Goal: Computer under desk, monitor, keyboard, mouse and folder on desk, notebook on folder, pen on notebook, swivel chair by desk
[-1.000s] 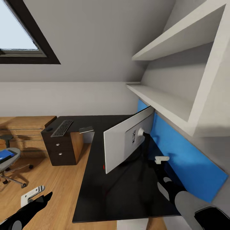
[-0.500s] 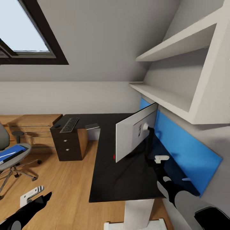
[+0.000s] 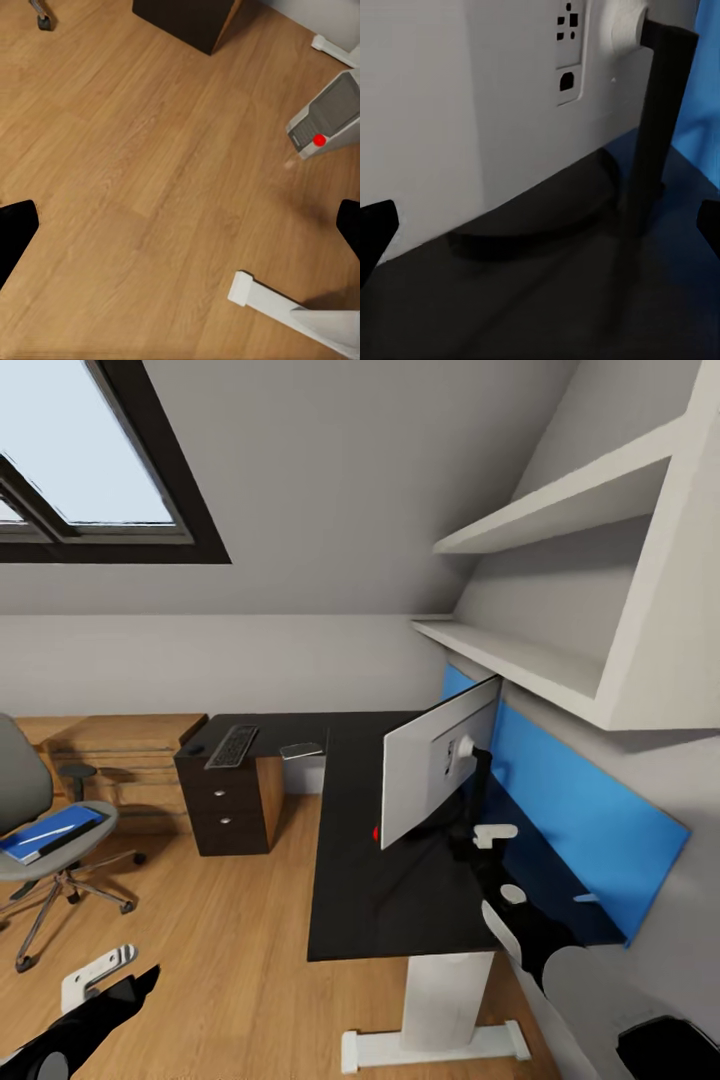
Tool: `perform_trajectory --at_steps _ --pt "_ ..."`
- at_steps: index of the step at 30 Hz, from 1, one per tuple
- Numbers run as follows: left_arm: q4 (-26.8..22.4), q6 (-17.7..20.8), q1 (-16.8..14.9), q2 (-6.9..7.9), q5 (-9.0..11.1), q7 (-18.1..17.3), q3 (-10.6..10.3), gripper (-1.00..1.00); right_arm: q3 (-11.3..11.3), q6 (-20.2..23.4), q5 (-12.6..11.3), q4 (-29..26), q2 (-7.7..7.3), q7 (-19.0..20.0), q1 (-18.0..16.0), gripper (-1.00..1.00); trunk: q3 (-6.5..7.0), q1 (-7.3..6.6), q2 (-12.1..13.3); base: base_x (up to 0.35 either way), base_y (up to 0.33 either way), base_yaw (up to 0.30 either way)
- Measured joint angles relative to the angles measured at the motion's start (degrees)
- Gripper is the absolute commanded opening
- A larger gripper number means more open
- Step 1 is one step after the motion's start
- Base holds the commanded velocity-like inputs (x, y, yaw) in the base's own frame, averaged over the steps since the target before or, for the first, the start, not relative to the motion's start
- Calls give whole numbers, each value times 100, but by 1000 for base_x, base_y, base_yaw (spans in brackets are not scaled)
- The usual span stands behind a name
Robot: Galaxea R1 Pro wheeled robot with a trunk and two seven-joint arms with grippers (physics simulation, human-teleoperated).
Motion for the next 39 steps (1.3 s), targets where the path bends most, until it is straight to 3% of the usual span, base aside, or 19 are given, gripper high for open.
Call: perform_trajectory --at_steps 6,7,9,10,13,15,19,29,39 --pt "42 -6 0 -6 -58 103 -110 100 -9 1207 8 -1156 -5 -14 329 100 0 0 0 -16 11 0" --pt "49 -7 0 -7 -70 122 -157 100 -10 1727 17 -1850 -11 -95 619 100 -1 -1 -1 -5 3 0" --pt "52 -8 0 -8 -76 129 -177 100 -4 1998 9 -2337 -17 -254 847 100 0 -1 0 -3 2 0" --pt "55 -8 0 -8 -83 137 -197 100 20 2401 7 -3121 -10 -781 1209 100 -1 -1 -1 -1 1 0" --pt "57 -9 0 -8 -84 138 -206 100 55 2631 10 -3734 4 -1410 1474 100 0 -1 0 0 0 0" --pt "57 -9 0 -8 -84 137 -208 100 105 2687 9 -3939 9 -1661 1561 100 0 0 0 0 3 0" --pt "56 -7 -1 -5 -87 136 -206 100 421 2750 12 -4523 -1 -2090 1824 100 0 -1 0 0 147 0" --pt "55 -6 -1 -1 -86 136 -202 100 499 2741 76 -5067 -19 -2163 2186 100 0 0 1 -38 281 0" --pt "55 -7 -1 -1 -86 136 -202 100 505 2315 531 -5094 -14 -2174 2314 100 0 -2 0 33 269 0"
